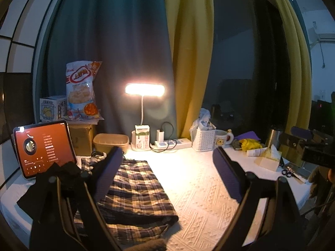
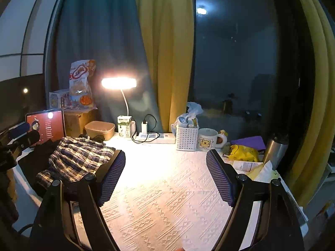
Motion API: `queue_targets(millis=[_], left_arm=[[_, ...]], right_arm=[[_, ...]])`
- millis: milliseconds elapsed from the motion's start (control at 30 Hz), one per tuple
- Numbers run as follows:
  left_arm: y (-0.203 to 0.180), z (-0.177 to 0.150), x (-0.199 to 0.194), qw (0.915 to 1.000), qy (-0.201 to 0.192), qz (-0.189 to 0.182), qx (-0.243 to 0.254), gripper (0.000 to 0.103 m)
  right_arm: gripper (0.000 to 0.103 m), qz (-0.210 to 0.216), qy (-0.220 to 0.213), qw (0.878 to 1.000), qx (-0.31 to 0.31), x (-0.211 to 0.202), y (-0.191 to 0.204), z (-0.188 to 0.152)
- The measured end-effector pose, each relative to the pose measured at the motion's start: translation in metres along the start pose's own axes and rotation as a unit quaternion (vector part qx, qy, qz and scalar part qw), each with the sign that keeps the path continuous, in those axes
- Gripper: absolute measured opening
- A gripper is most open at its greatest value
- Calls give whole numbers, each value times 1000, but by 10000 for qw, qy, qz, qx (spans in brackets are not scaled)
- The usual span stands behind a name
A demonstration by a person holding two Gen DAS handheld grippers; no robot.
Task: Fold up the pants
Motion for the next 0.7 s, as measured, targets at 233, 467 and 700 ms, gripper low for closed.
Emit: queue_targets(millis=[233, 467, 700], left_arm=[[-2, 2, -2, 10000, -27, 18, -15, 89], [-8, 1, -2, 10000, 4, 27, 25, 89], [-11, 1, -2, 10000, 18, 30, 49, 89]], right_arm=[[82, 3, 19, 10000, 18, 1, 6, -2], [82, -10, 19, 10000, 28, 0, 7, -2], [82, -26, 36, 10000, 54, 0, 6, -3]])
Point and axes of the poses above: each gripper's, at about its wrist camera, not at the fingertips, and x roughly the way its jaws point, y to its left, z to its top, the point moved 10 cm from there along x, roughly the way its jaws point, and after that the axes turned 2 degrees about -x, right-handed, at the moved point
